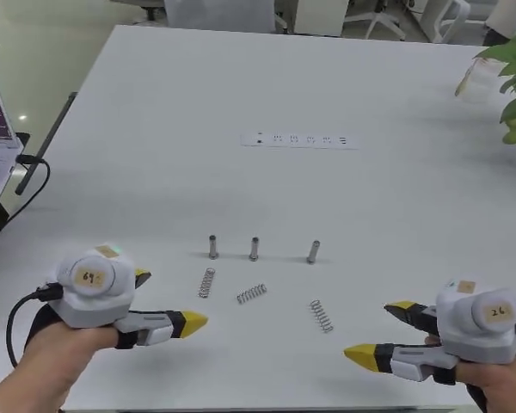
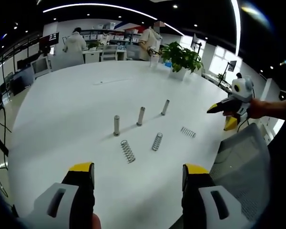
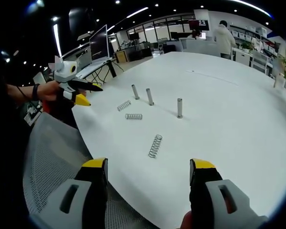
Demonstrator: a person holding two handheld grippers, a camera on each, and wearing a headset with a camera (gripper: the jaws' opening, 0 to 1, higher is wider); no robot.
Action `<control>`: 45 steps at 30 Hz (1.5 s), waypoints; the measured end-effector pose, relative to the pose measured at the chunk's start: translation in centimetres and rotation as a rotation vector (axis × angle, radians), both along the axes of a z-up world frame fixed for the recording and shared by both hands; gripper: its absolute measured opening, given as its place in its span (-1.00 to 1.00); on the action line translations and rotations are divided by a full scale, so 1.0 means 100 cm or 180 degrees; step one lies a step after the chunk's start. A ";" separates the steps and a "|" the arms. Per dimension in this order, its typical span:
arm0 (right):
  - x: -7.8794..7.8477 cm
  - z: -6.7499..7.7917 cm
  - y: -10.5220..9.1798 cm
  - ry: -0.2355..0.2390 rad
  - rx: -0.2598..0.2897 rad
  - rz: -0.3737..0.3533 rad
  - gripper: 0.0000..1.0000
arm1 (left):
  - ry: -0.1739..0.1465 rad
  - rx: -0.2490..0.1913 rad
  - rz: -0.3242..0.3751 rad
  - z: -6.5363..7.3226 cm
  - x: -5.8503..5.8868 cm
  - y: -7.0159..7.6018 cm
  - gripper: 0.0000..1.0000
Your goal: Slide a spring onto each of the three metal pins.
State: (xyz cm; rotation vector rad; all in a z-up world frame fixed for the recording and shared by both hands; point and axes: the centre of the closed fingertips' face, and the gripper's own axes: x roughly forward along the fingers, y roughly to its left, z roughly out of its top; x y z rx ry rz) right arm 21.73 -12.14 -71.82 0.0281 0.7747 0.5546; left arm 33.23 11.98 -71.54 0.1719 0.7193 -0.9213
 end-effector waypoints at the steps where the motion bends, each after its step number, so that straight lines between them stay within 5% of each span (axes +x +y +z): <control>1: 0.000 0.000 0.000 0.0001 -0.0002 -0.0001 0.37 | 0.0001 0.0004 -0.0002 -0.001 0.001 -0.001 0.43; 45: -0.005 -0.001 -0.010 0.0037 -0.0022 -0.0040 0.36 | 0.0210 0.0039 0.0168 -0.050 0.030 -0.033 0.03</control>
